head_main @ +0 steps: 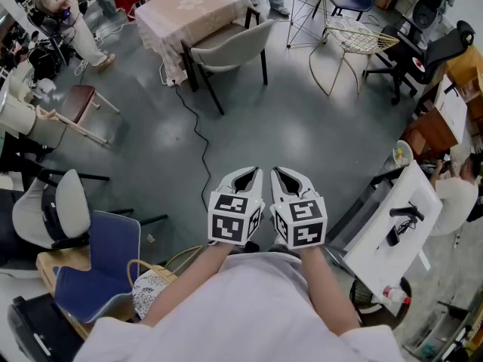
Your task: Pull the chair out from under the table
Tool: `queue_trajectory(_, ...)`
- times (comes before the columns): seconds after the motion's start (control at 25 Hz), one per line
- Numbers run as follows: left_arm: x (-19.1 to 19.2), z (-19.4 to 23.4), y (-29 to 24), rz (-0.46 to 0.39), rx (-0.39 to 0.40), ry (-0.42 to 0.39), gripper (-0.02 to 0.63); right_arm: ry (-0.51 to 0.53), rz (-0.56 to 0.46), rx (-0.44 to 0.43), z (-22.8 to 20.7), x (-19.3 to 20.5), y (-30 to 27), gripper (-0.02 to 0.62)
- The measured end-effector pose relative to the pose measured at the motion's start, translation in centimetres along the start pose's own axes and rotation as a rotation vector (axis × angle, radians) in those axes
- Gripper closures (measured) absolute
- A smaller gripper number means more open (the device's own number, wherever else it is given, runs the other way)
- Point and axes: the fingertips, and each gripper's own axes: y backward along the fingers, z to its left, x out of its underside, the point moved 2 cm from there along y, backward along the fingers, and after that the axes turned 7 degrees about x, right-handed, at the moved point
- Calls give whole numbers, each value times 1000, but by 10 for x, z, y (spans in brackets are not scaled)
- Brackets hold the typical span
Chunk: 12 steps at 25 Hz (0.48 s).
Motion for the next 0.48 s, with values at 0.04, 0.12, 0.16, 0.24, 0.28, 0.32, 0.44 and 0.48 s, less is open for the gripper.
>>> queue_trajectory(0.04, 0, 1, 1, 1, 3, -2, 601, 0, 0, 3, 1, -1, -1, 592)
queue_trajectory(0.12, -1, 3, 2, 2, 9, -8, 601, 0, 1, 7, 4, -1, -3, 592)
queue_trajectory(0.16, -1, 4, 2, 2, 12, -10, 601, 0, 2, 9, 6, -1, -4, 592)
queue_trajectory(0.24, -2, 7, 3, 1, 18, -16, 601, 1, 6, 14, 9, 0, -6, 592)
queue_trajectory(0.28, -3, 9, 4, 0, 21, -18, 601, 2, 8, 16, 11, 0, -7, 592)
queue_trajectory(0.32, -4, 11, 5, -2, 23, -20, 601, 3, 9, 19, 14, -1, -8, 592)
queue_trajectory(0.44, -5, 16, 10, -6, 31, -20, 601, -2, 4, 28, 20, -4, -10, 592)
queue_trajectory(0.48, -5, 18, 12, -6, 32, -18, 601, -7, -1, 30, 22, -5, -11, 592)
